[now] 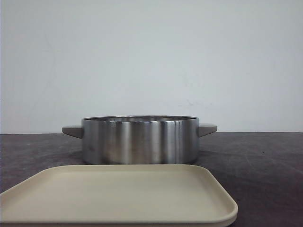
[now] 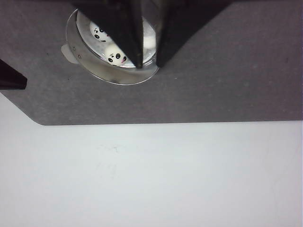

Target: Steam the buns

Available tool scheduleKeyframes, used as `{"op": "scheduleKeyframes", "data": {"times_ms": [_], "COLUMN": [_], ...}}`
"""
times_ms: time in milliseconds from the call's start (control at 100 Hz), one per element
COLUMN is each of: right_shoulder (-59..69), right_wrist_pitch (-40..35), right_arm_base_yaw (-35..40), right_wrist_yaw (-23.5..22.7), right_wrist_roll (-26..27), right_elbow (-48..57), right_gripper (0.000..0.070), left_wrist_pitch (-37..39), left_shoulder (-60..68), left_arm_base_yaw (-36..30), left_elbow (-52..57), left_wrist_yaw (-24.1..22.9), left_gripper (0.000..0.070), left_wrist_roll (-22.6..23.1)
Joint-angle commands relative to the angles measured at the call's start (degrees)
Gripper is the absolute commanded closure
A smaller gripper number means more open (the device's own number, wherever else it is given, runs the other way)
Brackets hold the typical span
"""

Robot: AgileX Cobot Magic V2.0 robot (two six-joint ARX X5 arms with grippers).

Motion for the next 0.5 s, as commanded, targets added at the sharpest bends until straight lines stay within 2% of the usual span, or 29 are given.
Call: {"op": "scheduleKeyframes", "data": {"times_ms": [0,490], "right_shoulder": [0.4,-1.9], "right_wrist_pitch": [0.6,-1.1], "right_arm_base_yaw": [0.8,0.2], "right_wrist_yaw": [-0.1,0.6], "right_wrist_roll": [-0.8,-0.3], "right_elbow": [1.1,-0.7], "right_gripper": [0.0693,0.0693], "left_wrist_pitch": [0.7,0.7], "left_shoulder": [0.3,0.3], "left_arm_base_yaw": [-0.3,-0.3], "left_elbow": [0.7,0.7], "left_wrist_yaw": [-0.3,-0.3], "left_gripper": [0.07,0.07], "left_wrist_roll": [0.6,0.6]}}
